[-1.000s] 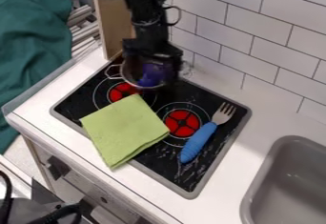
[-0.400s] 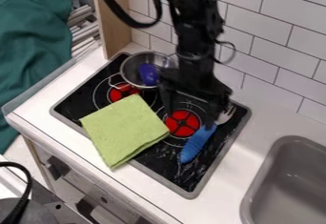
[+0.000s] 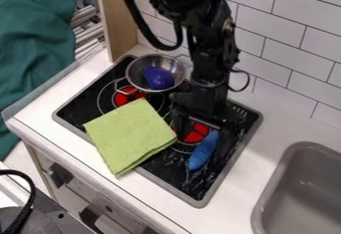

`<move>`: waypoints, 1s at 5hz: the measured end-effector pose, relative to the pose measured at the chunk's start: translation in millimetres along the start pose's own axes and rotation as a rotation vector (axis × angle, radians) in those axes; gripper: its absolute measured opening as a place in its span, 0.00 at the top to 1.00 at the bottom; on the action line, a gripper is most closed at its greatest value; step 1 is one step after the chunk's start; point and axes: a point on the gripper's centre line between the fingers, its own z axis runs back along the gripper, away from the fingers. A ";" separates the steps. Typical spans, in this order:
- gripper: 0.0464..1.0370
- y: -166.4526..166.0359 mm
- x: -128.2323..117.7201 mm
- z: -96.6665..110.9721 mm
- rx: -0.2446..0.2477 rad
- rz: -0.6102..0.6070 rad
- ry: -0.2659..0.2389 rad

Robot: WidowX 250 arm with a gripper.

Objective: Put the eggplant in the pot and move the blue fork to the left side of the stove

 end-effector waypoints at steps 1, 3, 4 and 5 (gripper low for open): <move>0.03 0.5 4.5 -21.1 -0.001 0.037 0.009; 0.29 -5.6 25.3 -25.1 -0.031 0.067 -0.040; 0.59 -7.5 23.4 -25.0 -0.049 0.042 -0.065; 0.72 -4.6 19.6 -22.0 -0.031 0.018 -0.062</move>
